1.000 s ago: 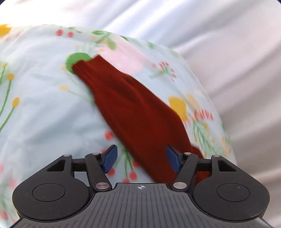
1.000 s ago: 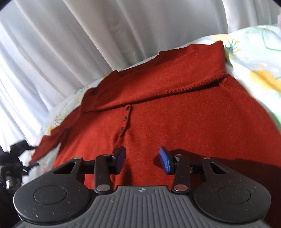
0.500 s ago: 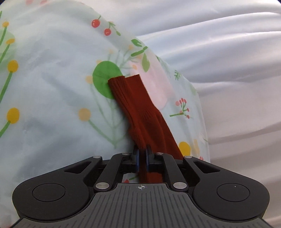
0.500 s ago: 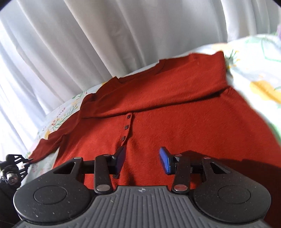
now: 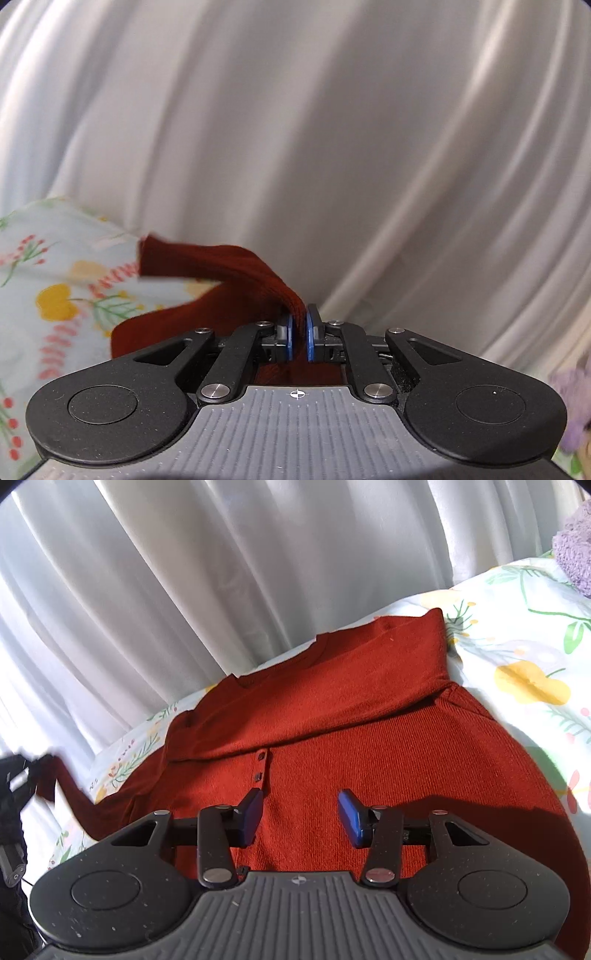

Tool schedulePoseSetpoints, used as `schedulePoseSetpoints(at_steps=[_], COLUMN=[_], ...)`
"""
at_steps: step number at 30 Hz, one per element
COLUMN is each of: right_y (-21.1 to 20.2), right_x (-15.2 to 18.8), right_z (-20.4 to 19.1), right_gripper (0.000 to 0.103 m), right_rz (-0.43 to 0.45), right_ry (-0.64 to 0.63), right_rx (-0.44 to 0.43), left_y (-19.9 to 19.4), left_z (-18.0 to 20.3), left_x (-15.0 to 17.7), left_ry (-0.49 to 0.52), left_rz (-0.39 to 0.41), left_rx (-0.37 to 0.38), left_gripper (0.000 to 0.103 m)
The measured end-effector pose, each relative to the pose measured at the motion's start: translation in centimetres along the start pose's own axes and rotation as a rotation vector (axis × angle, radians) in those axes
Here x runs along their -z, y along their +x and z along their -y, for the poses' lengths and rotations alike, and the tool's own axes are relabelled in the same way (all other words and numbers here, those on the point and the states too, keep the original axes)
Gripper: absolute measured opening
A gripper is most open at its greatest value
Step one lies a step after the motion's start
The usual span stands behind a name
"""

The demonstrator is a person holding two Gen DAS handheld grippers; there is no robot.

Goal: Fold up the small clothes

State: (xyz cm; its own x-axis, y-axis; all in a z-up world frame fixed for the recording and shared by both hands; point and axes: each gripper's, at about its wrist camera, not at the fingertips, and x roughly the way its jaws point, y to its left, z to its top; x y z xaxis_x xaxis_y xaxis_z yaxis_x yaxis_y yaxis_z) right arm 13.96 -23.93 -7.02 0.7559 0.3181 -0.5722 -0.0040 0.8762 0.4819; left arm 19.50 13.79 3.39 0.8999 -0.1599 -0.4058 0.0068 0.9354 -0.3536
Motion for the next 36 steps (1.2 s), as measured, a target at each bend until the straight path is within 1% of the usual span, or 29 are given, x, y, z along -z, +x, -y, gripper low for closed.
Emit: schedulePoseSetpoints(at_steps=[2,3,4,5,7,8,9,10,13,14,16,18,21,23,25,27,28,32,35,36], right_y=[0.1,0.2,0.4,0.6,1.1,1.3,1.6,2.0,3.9,4.8,7.0,9.6,13.6,15.9,17.8,19.2,19.5,20.4,21.3,21.5], right_x=[-0.1,-0.1,-0.2,-0.3,-0.6,-0.8,-1.0,-1.4,-2.7,-3.2,-4.3,-5.2,-6.3,-6.8,-7.0,-6.9,-6.9,-6.9,-6.8,-6.7], right_z=[0.0,0.1,0.1,0.2,0.2,0.1,0.0,-0.2,-0.9,-1.2,-2.0,-2.7,-3.7,-4.2,-4.4,-4.8,-4.9,-5.3,-5.8,-6.0], right_gripper=[0.044,0.044,0.044,0.044,0.044,0.044,0.044,0.044,0.044,0.044,0.044,0.044,0.044,0.044,0.044,0.044,0.041,0.039,0.024,0.01], right_rz=[0.0,-0.002,-0.006,-0.014,-0.027,-0.033,-0.039,-0.046,-0.075,-0.084,-0.109,-0.146,-0.198,-0.225,-0.247,-0.259,-0.254,-0.228,-0.243,-0.243], right_ry=[0.002,0.001,0.0,0.0,-0.003,-0.009,-0.017,-0.026,-0.029,-0.022,0.0,0.052,0.133,0.188,0.239,0.266,0.273,0.332,0.33,0.325], right_rx=[-0.002,0.002,0.008,0.018,0.026,0.022,0.015,0.003,-0.056,-0.08,-0.142,-0.202,-0.264,-0.271,-0.259,-0.217,-0.206,-0.208,-0.209,-0.203], left_y=[2.8,4.1,5.1,5.9,6.5,6.7,6.6,6.5,5.9,5.8,5.2,4.8,4.6,4.5,4.6,4.8,5.0,5.4,5.7,5.8], left_z=[3.3,4.4,5.2,5.8,6.2,5.9,5.5,4.9,3.2,2.7,2.1,1.3,0.4,-0.1,-0.3,-0.5,-0.6,-0.9,-0.7,-0.6], left_x=[2.1,3.3,4.6,5.9,8.0,8.8,9.5,10.1,10.7,10.7,10.6,10.3,10.3,10.1,9.9,9.7,9.6,9.6,9.6,9.5], left_ry=[0.033,0.039,0.045,0.049,0.05,0.037,0.015,-0.015,-0.094,-0.105,-0.12,-0.13,-0.157,-0.176,-0.179,-0.185,-0.19,-0.198,-0.176,-0.168], left_rz=[-0.101,-0.16,-0.217,-0.263,-0.325,-0.349,-0.367,-0.378,-0.385,-0.376,-0.357,-0.338,-0.324,-0.321,-0.313,-0.305,-0.301,-0.294,-0.297,-0.301], left_rx=[0.057,0.092,0.101,0.083,0.041,0.018,-0.001,-0.016,-0.055,-0.06,-0.086,-0.109,-0.135,-0.139,-0.143,-0.149,-0.151,-0.152,-0.151,-0.153], left_gripper=[0.024,0.037,0.041,0.048,0.055,0.058,0.063,0.066,0.071,0.071,0.075,0.075,0.076,0.076,0.077,0.079,0.08,0.08,0.081,0.081])
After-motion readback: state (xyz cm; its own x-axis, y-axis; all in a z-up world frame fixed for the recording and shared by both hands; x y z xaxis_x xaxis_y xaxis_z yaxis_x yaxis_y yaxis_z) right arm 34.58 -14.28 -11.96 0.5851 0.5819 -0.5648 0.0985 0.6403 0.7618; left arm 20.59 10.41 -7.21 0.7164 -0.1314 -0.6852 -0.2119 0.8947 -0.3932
